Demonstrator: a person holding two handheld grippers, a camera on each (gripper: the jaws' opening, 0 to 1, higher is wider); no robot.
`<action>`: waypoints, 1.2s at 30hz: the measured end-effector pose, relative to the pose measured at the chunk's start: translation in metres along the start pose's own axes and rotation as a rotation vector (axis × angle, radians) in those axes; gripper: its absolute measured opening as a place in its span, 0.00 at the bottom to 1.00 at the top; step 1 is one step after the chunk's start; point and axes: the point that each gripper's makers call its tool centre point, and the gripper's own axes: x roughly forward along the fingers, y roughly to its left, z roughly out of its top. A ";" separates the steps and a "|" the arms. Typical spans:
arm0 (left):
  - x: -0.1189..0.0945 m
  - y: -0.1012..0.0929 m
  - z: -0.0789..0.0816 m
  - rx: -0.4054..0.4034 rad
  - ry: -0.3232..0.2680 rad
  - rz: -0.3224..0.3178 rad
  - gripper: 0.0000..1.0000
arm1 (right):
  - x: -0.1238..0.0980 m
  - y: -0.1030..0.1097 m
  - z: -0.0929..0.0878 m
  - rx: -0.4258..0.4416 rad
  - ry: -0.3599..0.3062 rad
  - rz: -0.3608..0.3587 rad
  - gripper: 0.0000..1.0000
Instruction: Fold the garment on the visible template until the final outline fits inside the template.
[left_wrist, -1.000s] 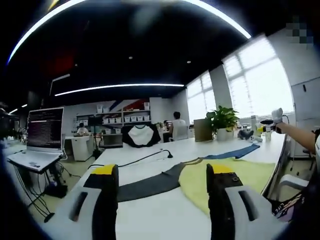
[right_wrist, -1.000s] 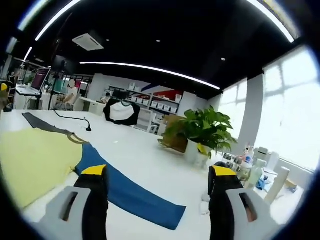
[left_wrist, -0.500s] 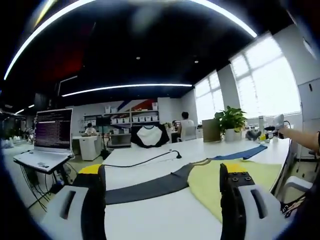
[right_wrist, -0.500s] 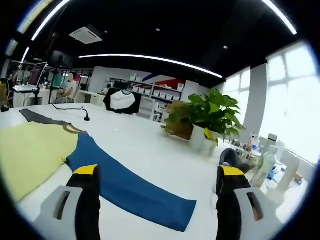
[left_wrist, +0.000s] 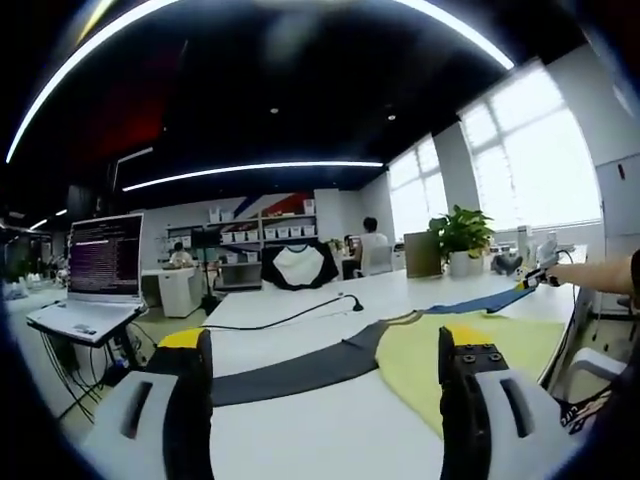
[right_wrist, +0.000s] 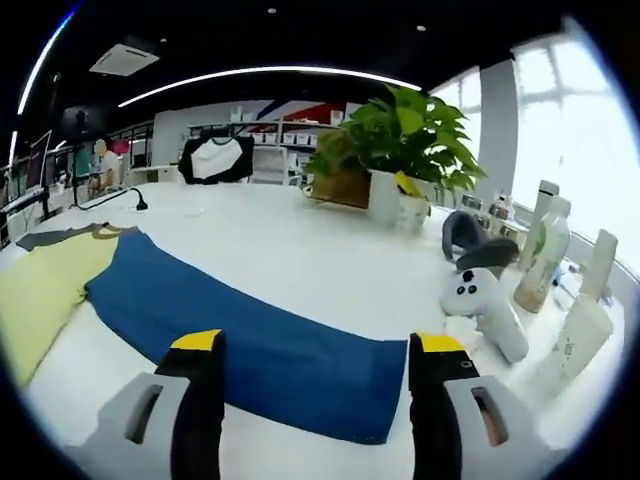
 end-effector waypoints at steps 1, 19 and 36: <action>0.001 0.000 0.000 0.001 0.002 0.000 0.98 | 0.001 -0.002 -0.002 -0.019 0.010 -0.009 0.70; 0.007 -0.013 -0.005 0.009 0.023 -0.031 0.95 | 0.008 -0.021 -0.017 0.103 0.004 -0.046 0.47; 0.002 -0.014 -0.008 0.002 0.030 -0.030 0.95 | 0.007 -0.012 -0.017 0.081 0.010 -0.096 0.06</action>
